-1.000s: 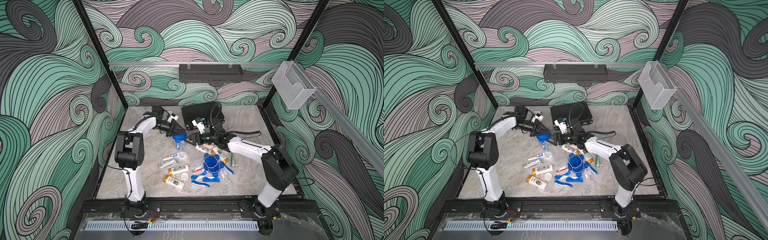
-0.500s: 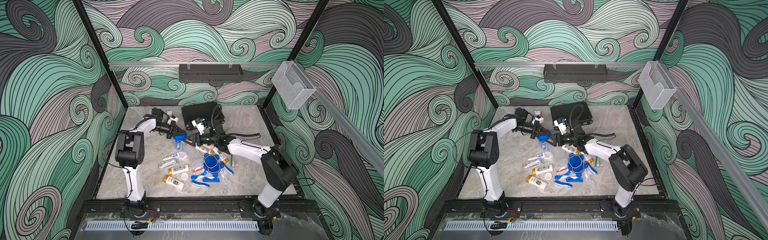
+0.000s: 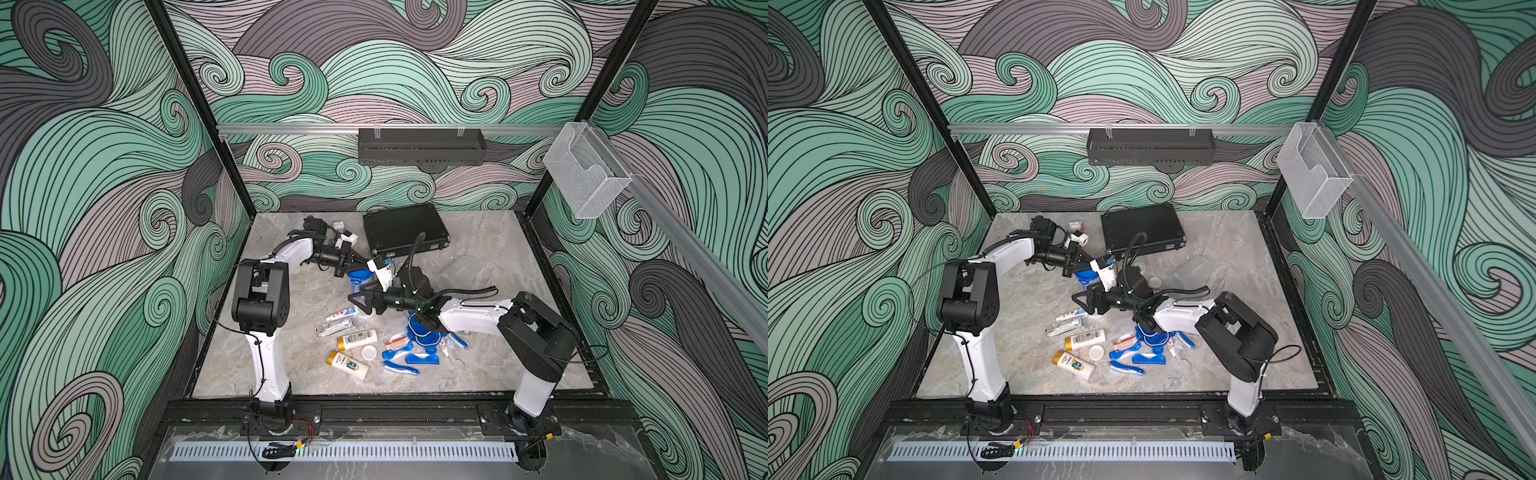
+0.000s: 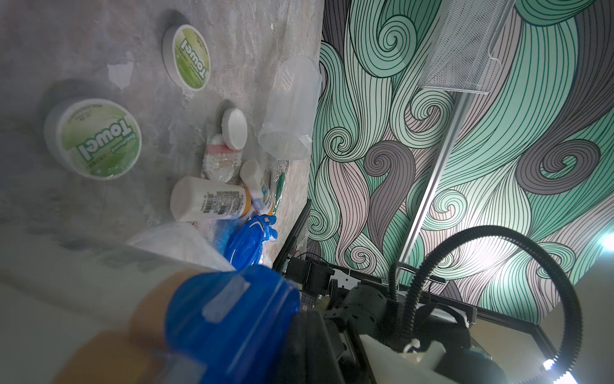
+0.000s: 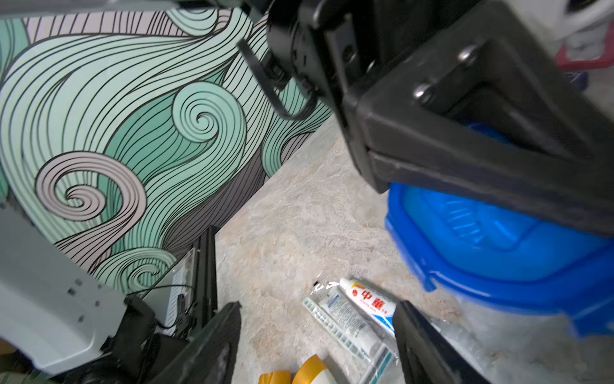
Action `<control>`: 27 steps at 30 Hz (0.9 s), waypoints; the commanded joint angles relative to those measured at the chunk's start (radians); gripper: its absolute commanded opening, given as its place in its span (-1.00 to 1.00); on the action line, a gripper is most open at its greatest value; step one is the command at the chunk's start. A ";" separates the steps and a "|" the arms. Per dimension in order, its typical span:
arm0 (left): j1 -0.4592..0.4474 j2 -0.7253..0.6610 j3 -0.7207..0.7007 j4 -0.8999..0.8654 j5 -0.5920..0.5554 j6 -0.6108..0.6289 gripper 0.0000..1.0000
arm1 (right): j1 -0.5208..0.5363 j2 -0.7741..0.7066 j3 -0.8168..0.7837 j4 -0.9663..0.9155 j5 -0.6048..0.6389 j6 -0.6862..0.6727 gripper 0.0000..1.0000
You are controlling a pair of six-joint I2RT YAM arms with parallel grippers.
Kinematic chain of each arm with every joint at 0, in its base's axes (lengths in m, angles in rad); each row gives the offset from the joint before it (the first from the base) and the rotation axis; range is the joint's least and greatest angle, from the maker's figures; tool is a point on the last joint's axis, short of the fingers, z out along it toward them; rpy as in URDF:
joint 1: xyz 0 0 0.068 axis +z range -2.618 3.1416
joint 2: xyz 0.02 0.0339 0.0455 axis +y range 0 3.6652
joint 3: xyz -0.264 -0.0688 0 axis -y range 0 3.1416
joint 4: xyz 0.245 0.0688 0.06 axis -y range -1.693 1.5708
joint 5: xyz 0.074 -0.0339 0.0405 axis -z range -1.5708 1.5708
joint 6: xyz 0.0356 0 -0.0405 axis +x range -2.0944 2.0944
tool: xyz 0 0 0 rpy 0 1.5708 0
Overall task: Take out toiletry kits
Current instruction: Unfasten the latch on the container.
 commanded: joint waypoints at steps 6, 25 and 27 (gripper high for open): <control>-0.003 0.072 -0.057 -0.038 -0.148 -0.003 -1.00 | -0.005 0.076 0.002 0.125 0.135 0.016 0.51; -0.021 0.075 -0.078 -0.025 -0.167 -0.013 -1.00 | -0.006 0.091 0.009 0.366 0.076 0.043 0.51; -0.023 0.076 -0.079 -0.026 -0.166 -0.012 -1.00 | -0.005 0.100 -0.001 0.418 0.058 0.042 0.50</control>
